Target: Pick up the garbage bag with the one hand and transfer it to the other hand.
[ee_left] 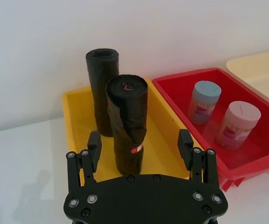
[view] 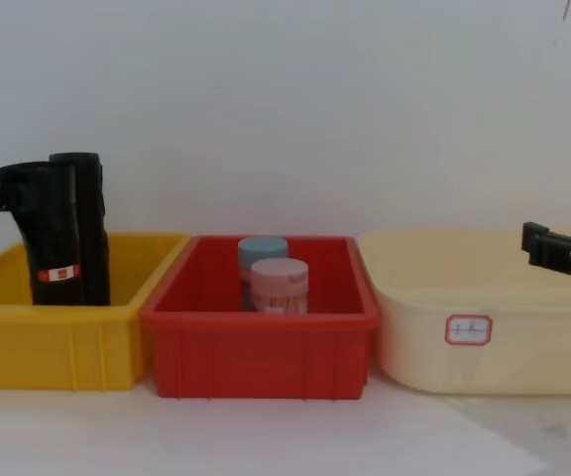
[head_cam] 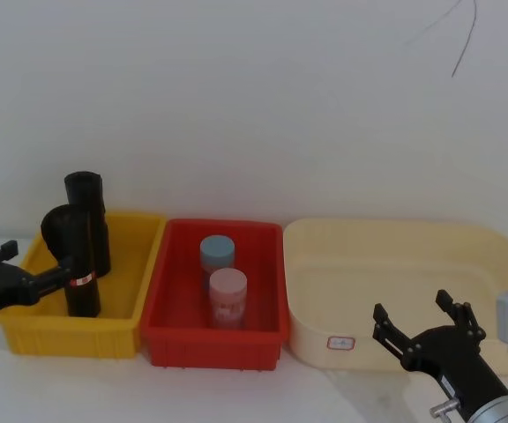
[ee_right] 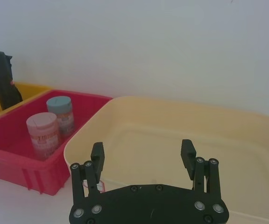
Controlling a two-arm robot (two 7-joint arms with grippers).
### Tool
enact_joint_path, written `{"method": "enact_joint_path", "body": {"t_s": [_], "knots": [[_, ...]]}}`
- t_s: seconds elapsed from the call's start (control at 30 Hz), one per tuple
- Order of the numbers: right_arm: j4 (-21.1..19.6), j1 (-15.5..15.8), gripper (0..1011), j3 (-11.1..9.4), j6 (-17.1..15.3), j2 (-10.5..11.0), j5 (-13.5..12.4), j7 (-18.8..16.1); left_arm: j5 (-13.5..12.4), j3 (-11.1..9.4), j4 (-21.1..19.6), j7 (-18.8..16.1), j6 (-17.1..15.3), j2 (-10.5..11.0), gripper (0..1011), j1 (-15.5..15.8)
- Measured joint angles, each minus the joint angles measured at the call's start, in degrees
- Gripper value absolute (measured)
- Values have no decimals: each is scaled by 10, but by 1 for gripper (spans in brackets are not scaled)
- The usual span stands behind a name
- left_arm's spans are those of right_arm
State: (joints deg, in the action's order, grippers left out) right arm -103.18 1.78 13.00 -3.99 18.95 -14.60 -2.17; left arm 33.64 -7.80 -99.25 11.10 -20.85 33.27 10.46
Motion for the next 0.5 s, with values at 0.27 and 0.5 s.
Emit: {"method": "enact_joint_path", "body": {"t_s": [0.27, 0.5], "knots": [[0, 0, 1002, 0, 0, 0, 0, 0, -12, -22, 39, 12, -6, -10, 1001, 33], [0, 0, 1001, 0, 0, 0, 0, 0, -23, -36, 58, 13, -22, -13, 1001, 50]]}}
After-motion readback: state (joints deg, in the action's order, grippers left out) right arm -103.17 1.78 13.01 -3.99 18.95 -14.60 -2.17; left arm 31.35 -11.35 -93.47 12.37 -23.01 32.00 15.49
